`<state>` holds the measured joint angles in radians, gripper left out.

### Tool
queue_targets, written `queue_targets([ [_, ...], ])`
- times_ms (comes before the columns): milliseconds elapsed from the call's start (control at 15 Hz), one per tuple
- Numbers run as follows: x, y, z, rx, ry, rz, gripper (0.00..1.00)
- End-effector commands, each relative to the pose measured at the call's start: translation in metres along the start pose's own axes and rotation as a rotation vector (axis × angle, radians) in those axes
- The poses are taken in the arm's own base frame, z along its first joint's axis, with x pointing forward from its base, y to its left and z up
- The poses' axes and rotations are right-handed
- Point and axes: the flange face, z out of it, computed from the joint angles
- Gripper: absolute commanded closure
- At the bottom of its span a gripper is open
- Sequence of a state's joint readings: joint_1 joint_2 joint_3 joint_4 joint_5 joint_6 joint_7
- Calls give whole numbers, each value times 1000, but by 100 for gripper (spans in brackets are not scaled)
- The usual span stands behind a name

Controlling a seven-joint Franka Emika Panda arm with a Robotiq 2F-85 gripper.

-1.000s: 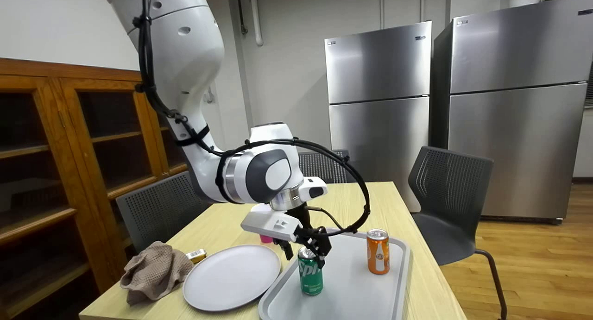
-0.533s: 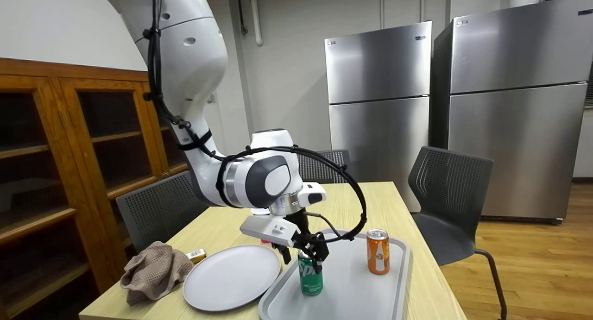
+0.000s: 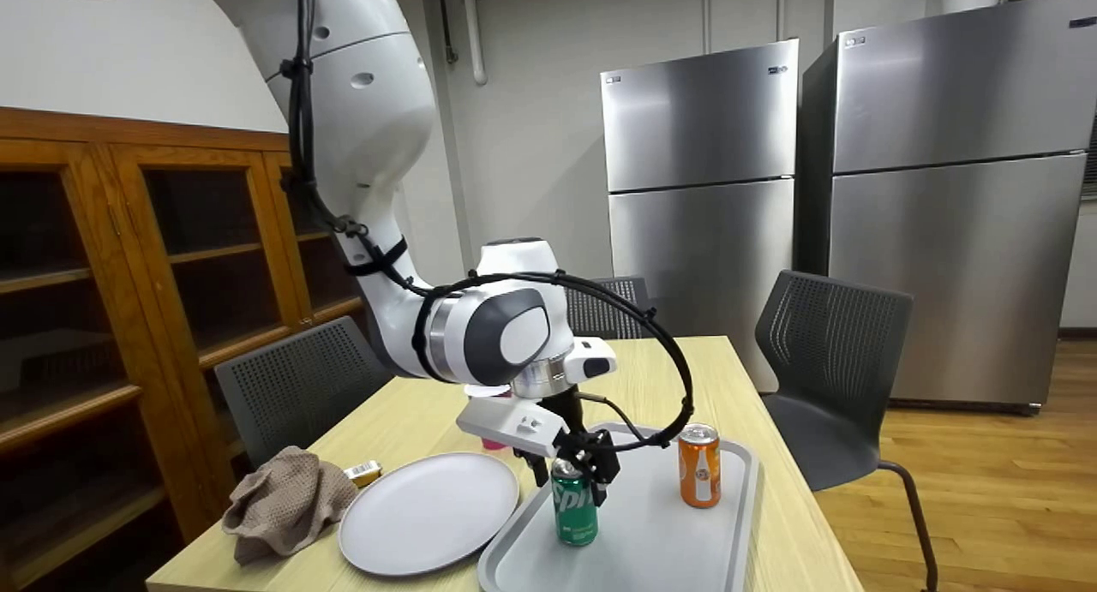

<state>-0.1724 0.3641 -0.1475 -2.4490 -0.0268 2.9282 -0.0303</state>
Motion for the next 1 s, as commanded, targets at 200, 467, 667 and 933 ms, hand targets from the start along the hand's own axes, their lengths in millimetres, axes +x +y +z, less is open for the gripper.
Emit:
queue_targets([
  [200, 7, 5, -3, 28, -6, -29, 0],
  [467, 3, 4, 0, 14, 3, -20, 0],
  [667, 3, 4, 0, 14, 4, -21, 0],
  [933, 3, 4, -1, 14, 4, -22, 0],
])
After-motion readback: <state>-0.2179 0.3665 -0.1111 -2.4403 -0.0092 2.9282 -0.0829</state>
